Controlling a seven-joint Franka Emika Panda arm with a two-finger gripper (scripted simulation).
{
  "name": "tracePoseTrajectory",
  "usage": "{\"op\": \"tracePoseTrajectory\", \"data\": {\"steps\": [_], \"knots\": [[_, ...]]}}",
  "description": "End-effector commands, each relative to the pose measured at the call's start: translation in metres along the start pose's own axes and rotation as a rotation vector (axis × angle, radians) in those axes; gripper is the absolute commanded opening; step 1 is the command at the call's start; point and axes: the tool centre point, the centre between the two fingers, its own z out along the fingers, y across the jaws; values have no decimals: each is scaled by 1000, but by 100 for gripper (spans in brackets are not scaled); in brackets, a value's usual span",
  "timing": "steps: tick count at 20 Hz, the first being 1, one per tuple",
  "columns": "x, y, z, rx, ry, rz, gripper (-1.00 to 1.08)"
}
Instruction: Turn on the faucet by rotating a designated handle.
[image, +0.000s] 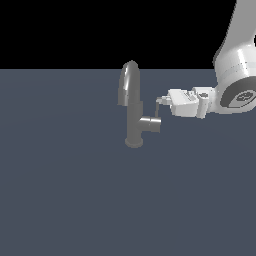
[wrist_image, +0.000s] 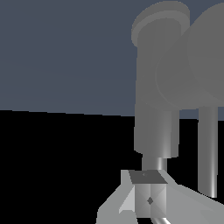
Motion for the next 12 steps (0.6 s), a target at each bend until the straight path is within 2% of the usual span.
{"op": "tracePoseTrajectory", "data": {"steps": [1,6,12], "knots": [[10,0,1,28,-22,27,-100],[19,1,3,53,-42,52,-100],[20,2,3,54,-43,53,-100]]}}
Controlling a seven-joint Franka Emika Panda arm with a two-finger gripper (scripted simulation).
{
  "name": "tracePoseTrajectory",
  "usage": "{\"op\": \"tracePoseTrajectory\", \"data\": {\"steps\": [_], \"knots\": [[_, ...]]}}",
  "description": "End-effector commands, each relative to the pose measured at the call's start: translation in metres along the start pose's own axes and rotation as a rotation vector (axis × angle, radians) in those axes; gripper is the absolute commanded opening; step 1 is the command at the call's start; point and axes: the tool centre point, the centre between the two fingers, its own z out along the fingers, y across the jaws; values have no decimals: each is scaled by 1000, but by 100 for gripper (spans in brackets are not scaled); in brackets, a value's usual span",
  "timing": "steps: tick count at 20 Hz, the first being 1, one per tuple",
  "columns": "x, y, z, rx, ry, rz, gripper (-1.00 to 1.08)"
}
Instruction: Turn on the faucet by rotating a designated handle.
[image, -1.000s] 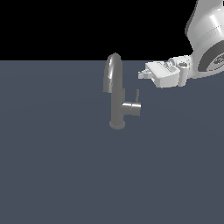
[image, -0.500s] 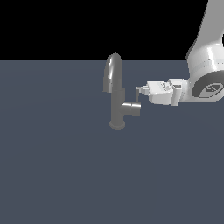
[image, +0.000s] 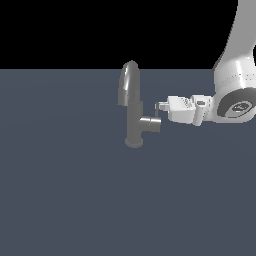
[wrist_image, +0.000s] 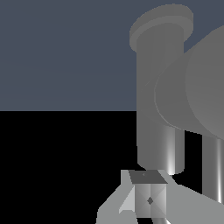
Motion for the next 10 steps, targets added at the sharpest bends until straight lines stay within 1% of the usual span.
{"op": "tracePoseTrajectory", "data": {"steps": [1,10], "knots": [[0,3,0,1,0,0,-100],[-5,27,0,1,0,0,-100]]}}
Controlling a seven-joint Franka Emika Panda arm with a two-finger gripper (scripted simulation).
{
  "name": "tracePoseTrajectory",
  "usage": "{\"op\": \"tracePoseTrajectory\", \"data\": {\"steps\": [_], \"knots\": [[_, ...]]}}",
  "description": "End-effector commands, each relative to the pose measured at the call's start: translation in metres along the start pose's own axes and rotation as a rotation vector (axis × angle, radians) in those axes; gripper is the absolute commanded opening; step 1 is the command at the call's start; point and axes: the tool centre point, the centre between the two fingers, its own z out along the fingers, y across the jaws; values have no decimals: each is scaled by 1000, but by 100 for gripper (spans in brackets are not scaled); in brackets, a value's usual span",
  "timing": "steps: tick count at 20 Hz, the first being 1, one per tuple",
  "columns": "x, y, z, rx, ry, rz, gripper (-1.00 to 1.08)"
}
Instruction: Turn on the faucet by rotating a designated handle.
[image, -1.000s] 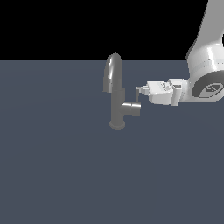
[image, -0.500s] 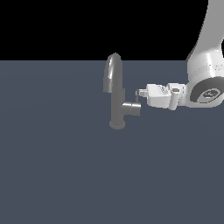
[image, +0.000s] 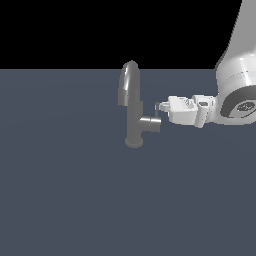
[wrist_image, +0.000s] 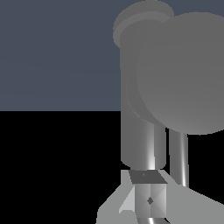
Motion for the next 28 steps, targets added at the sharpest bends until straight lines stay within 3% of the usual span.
{"op": "tracePoseTrajectory", "data": {"steps": [1,9,11,24,26,28], "knots": [[-2,8,0,-2,-2,1,-100],[-6,31,0,-2,-2,1,-100],[-6,26,2,1,0,-3,-100],[23,76,0,-1,-2,0,-100],[12,64,2,0,-1,-25,-100],[25,69,2,0,-1,-20,-100]]}}
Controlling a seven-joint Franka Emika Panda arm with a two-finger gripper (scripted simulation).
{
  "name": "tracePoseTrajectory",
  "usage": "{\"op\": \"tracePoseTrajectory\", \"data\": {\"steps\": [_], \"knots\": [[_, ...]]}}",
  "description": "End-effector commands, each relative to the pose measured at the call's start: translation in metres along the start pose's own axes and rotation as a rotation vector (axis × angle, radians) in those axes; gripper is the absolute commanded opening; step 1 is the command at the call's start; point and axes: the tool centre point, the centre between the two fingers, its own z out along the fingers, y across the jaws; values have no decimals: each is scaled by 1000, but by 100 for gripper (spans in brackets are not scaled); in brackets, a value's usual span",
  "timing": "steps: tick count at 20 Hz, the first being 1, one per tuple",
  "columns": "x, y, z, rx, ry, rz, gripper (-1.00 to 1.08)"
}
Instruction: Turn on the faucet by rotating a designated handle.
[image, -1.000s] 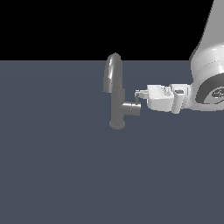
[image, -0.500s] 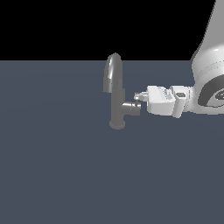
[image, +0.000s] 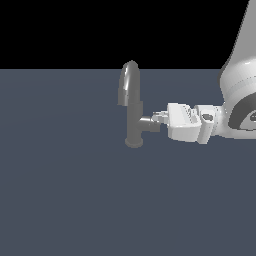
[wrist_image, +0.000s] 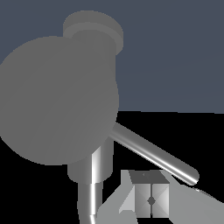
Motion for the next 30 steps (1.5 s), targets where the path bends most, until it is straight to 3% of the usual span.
{"op": "tracePoseTrajectory", "data": {"steps": [1,9,10,11,30], "knots": [[17,7,-1,1,1,13,-100],[66,26,-2,-1,0,31,-100],[66,26,-2,-1,0,31,-100],[42,13,0,-6,-8,-9,-100],[109,-5,-2,-1,0,29,-100]]}}
